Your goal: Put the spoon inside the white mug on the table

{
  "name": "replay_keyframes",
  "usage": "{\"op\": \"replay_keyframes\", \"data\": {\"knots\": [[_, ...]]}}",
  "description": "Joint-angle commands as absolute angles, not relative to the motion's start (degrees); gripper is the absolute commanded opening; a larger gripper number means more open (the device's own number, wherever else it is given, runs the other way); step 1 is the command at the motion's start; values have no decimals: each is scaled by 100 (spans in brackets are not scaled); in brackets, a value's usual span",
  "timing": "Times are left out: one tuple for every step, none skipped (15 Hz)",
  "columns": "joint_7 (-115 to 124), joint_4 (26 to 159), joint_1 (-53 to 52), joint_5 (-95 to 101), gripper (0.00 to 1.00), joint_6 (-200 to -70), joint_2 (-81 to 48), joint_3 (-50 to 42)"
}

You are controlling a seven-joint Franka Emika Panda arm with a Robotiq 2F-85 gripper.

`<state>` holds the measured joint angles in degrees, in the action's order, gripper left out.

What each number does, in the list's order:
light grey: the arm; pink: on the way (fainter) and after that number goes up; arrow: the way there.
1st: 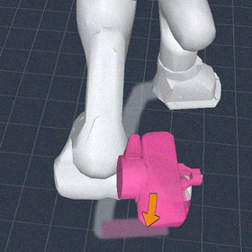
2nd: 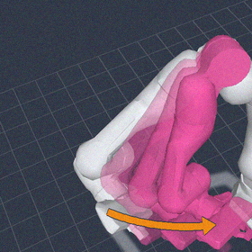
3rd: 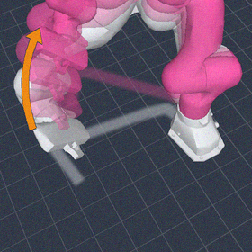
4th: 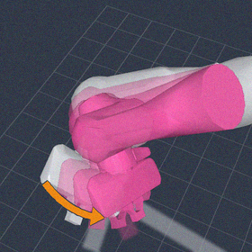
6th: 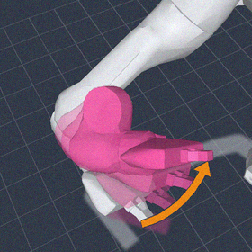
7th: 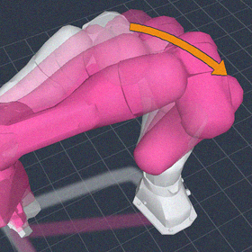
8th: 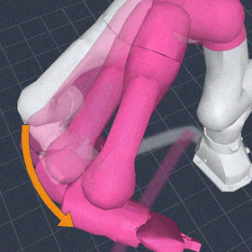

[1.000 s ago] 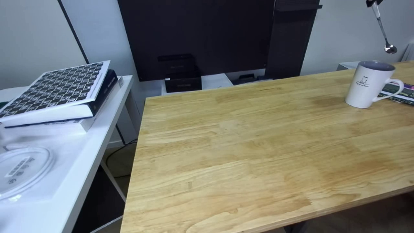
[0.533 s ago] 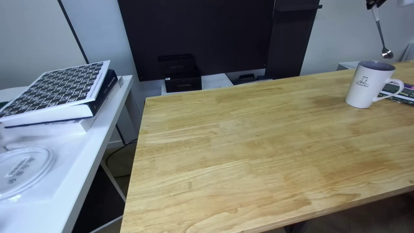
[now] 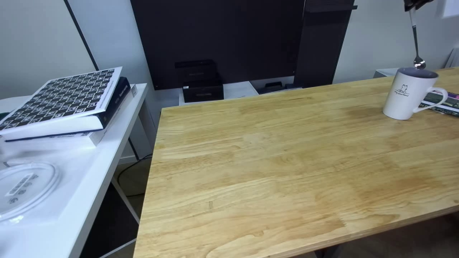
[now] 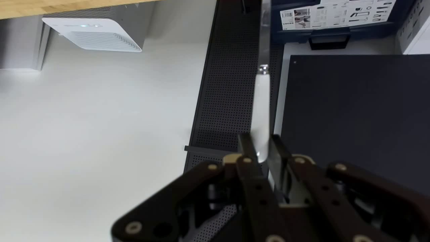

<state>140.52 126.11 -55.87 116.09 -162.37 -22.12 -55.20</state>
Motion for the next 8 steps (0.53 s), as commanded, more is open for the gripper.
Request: {"op": "replay_keyframes", "data": {"knots": [[14982,12719,-5486,12280,4,-15914,-2166,-5320],[15139,12756,-5463,12401,4,-15840,-2182,-5272],[15269,12795,-5438,12493,4,-15784,-2197,-5230],[15385,12840,-5420,12583,4,-15725,-2203,-5188],[14913,12953,-5179,12338,4,-15502,-1895,-4882],[14927,12980,-5128,12327,4,-15435,-1912,-4811],[14918,13010,-5033,12306,4,-15341,-1900,-4681],[14918,13040,-4940,12315,4,-15281,-1892,-4565]]}}
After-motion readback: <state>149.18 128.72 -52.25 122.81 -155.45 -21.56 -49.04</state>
